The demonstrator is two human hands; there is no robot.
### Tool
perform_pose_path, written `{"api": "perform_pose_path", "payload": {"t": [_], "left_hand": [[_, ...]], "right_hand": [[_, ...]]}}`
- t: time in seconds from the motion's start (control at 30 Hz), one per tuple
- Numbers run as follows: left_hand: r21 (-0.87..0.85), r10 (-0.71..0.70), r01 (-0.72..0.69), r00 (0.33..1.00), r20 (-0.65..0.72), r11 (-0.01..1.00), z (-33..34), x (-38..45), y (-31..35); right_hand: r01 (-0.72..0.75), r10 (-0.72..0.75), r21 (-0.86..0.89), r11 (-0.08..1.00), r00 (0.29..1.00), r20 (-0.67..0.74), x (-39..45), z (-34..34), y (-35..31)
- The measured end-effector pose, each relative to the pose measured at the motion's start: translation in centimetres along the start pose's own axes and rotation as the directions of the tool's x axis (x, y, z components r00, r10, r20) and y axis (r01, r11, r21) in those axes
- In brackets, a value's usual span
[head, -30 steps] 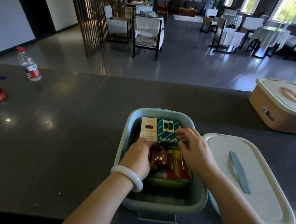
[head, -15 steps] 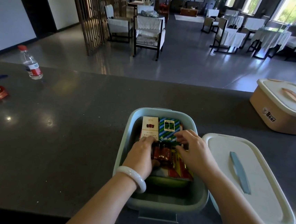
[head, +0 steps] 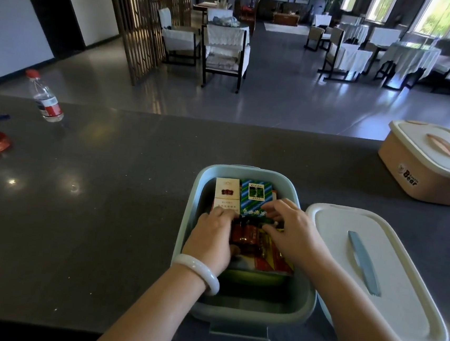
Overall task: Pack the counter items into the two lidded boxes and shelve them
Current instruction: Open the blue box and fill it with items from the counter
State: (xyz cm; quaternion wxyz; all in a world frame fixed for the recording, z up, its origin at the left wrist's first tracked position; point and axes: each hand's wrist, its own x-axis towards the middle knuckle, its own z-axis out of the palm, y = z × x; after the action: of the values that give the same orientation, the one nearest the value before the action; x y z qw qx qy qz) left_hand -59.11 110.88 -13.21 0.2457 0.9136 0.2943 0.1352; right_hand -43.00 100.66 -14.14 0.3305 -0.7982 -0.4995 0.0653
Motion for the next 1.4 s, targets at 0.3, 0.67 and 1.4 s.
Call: {"api": "perform_pose_path", "payload": {"t": [0.3,0.67,1.4], "left_hand": [[0.246,0.154,-0.126,0.983,-0.096,0.961,-3.2,0.5,-1.5],[0.51,-0.004,0.07,0.992,-0.13,0.857,-9.8,-0.1,-7.6],[0.611,-0.528,0.521,0.828,-0.191,0.596,-27.7,-6.0,-38.5]], "right_hand": [[0.046,-0.038,-0.126,0.991,0.997,0.067,0.1,-0.3,-1.2],[0.377,-0.315,-0.231,0.897,0.912,0.263,7.5,3.8,-10.0],[0.661,-0.386,-0.212,0.72,0.635,0.67,21.8,28.8,-36.8]]}}
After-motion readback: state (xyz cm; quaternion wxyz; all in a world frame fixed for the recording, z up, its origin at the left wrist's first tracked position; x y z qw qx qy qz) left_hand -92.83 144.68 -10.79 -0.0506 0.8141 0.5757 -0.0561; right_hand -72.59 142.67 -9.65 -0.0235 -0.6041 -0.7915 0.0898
